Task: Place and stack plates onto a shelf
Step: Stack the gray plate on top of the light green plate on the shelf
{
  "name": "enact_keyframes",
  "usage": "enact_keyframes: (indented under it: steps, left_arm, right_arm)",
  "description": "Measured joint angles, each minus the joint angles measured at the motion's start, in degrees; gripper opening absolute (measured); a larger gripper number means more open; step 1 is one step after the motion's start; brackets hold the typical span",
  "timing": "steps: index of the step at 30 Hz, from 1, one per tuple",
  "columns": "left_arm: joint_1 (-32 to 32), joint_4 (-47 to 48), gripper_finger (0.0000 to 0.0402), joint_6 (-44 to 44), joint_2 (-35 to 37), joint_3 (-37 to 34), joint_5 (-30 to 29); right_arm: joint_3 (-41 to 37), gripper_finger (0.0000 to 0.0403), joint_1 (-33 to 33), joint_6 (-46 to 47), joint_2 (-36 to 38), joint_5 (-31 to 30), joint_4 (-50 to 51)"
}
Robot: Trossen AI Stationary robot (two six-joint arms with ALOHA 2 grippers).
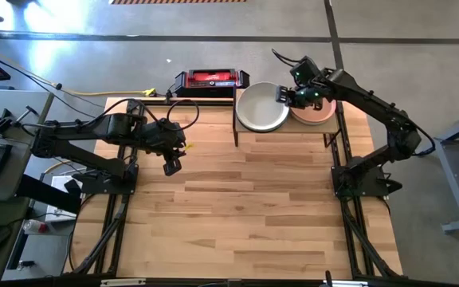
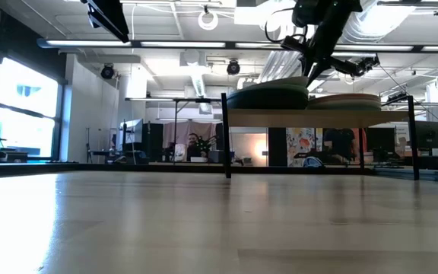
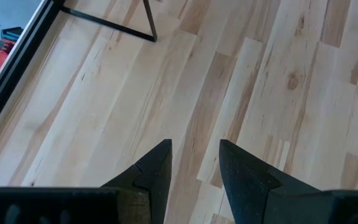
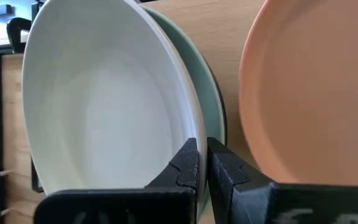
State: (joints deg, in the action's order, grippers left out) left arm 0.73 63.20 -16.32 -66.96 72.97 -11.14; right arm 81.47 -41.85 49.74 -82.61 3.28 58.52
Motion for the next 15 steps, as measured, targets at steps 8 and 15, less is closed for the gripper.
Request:
enact_keyframes:
  steps: [8,15]
  left_arm:
    - [0.00,0.00,0.0122,0.00,0.00,0.00,0.00]
    - [0.00,0.01,0.0122,0.00,0.00,0.00,0.00]
  right_arm:
    - [0.00,0.0000,0.00,-1.38,0.00,-0.64,0.00]
    - [0.00,0.0000,0.00,-2.26,0.02,-0.21,-0.04]
